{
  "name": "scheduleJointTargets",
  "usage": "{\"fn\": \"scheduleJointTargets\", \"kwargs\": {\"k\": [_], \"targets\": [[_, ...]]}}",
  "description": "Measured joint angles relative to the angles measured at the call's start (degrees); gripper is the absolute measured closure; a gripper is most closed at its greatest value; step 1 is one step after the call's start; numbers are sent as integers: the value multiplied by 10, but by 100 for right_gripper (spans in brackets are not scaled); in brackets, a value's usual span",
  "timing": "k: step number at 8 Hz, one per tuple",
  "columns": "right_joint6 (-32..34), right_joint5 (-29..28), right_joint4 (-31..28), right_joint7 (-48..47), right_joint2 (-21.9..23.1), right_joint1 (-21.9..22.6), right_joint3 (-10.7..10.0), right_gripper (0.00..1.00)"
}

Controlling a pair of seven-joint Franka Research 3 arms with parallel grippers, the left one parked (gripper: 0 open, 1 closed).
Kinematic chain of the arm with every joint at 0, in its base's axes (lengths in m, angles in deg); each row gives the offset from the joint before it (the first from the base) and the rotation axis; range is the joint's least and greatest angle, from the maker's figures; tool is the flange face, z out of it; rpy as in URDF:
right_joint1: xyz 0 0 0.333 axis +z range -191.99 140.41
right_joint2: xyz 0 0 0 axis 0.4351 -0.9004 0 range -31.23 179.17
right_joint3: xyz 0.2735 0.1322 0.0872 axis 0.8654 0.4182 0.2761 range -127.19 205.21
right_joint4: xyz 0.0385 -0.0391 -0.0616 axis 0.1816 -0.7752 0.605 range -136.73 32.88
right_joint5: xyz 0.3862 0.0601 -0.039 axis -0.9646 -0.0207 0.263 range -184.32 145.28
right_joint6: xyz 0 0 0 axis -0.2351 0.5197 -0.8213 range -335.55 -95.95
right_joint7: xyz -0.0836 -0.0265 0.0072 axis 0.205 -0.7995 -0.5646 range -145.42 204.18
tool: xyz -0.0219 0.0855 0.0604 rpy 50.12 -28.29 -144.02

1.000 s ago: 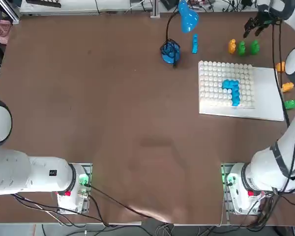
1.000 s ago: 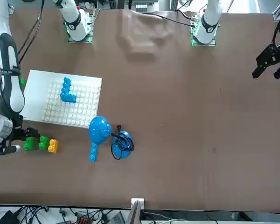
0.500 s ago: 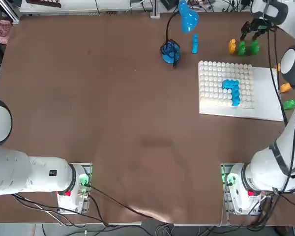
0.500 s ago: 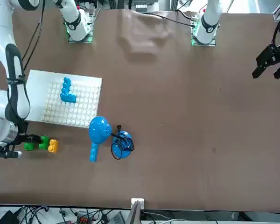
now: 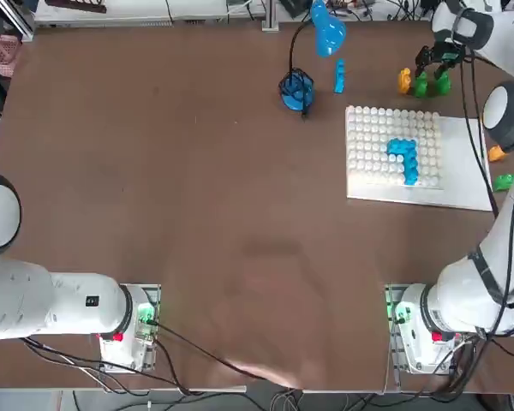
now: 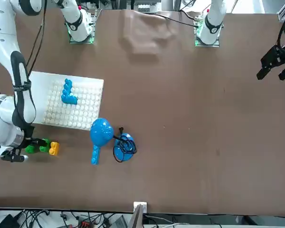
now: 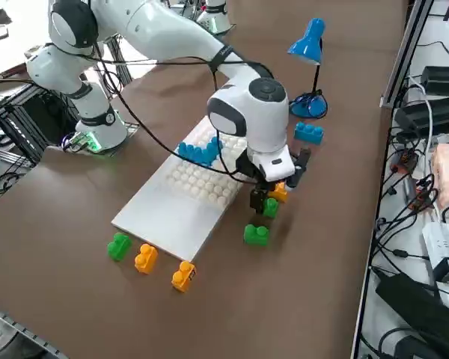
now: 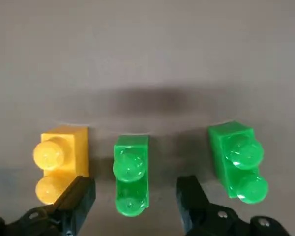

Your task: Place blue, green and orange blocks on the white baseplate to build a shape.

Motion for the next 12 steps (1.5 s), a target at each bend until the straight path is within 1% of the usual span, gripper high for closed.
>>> {"fn": "scheduleJointTargets", "kwargs": {"k": [3,4,5,6,7,8,9,12], "targets": [[-7,0,0,-2,-16,0,-2,0],[-15,0,0,-2,-20,0,-2,1],[-21,0,0,-3,-23,0,-2,6],[-21,0,0,-3,-25,0,-3,15],[-21,0,0,-7,-25,0,-3,41],[-21,0,0,-11,-25,0,-3,53],[-21,0,1,-12,-25,0,-3,60],[-17,0,12,-12,-23,0,-4,61]]}}
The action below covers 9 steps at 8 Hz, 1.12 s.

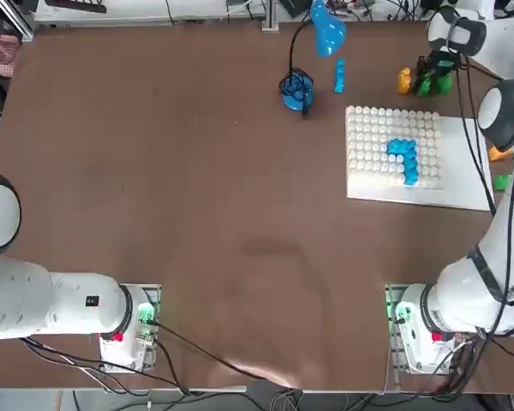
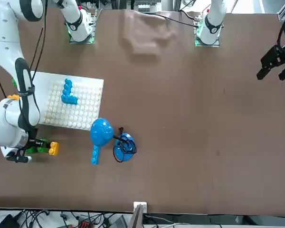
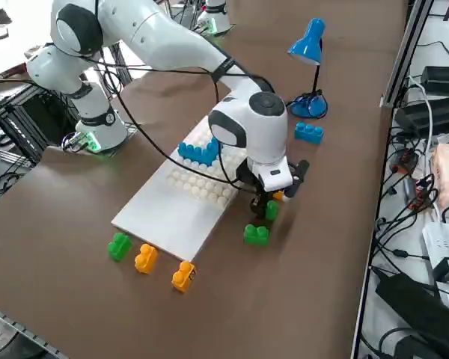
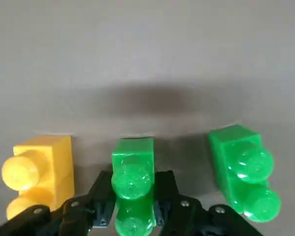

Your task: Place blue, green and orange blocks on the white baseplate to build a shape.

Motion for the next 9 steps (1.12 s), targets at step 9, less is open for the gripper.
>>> {"fn": "scheduleJointTargets", "kwargs": {"k": [9], "targets": [[107,-22,-220,-50,284,59,56,61]]}}
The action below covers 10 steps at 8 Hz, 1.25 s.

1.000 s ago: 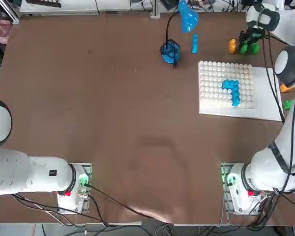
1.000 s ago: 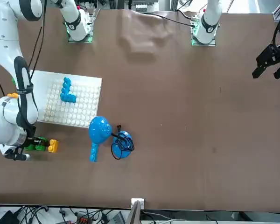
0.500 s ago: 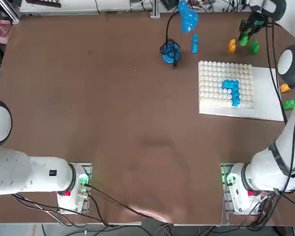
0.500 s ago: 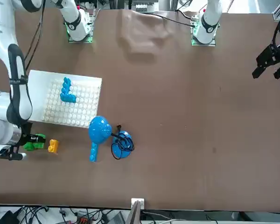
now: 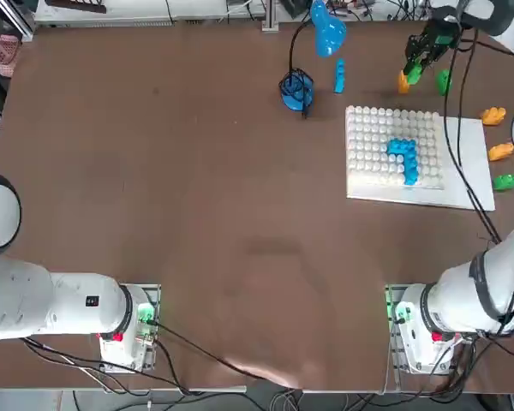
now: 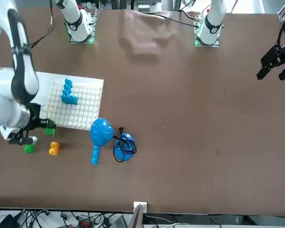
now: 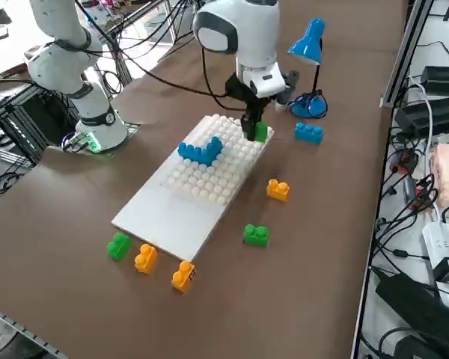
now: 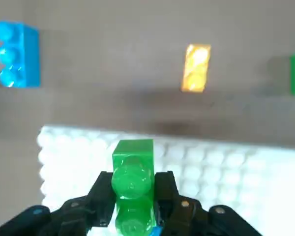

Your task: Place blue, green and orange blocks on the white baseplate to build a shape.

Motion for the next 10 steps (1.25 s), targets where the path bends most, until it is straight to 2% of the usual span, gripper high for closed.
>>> {"fn": "scheduleJointTargets", "kwargs": {"k": [3,5,7,10], "targets": [[-92,-1,-229,-85,158,57,4,61],[-160,-1,-345,-135,220,91,4,61],[-205,-1,-411,-146,244,98,3,61],[-252,-1,-469,-146,252,97,-9,61]]}}
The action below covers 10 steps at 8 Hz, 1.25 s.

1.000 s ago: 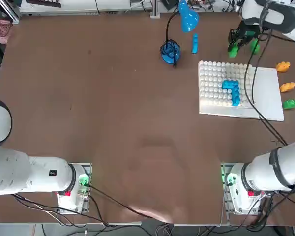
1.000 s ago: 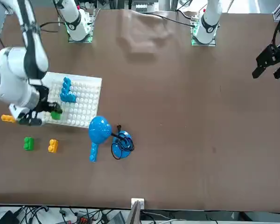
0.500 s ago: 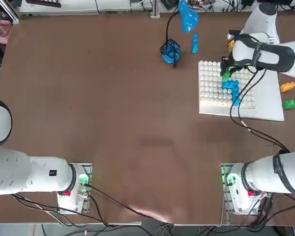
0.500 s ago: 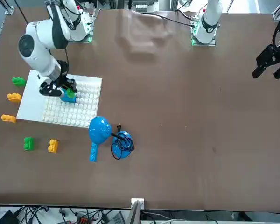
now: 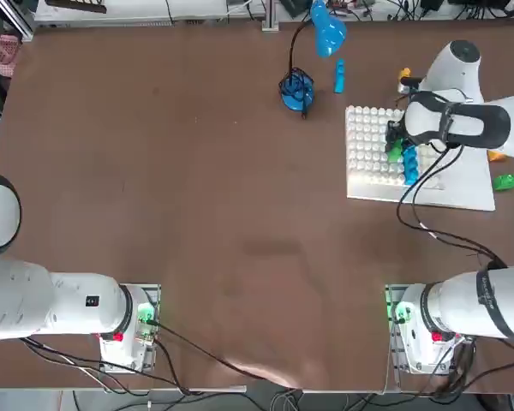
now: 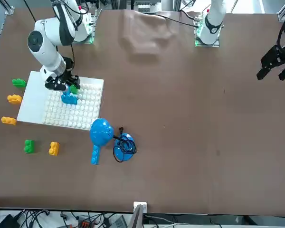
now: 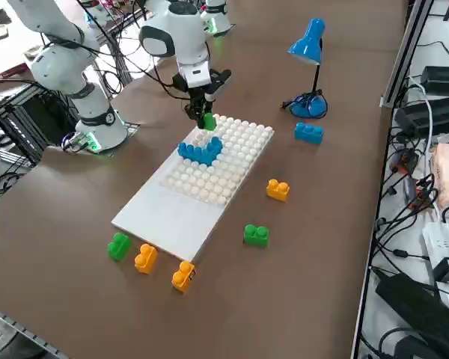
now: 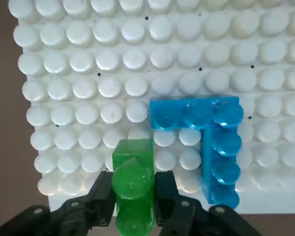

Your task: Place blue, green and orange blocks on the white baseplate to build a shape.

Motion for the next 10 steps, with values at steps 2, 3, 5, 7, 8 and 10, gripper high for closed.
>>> {"fn": "scheduleJointTargets", "kwargs": {"k": [2,3,5,7,8,10], "targets": [[-11,0,-8,0,0,-6,-2,61],[-22,0,-10,0,-3,-9,-3,61],[-49,0,-12,1,-23,-15,-3,61],[-65,0,-12,4,-43,-16,-3,61],[-67,0,-12,9,-46,-17,-3,61],[-66,0,-12,21,-47,-22,-3,61]]}}
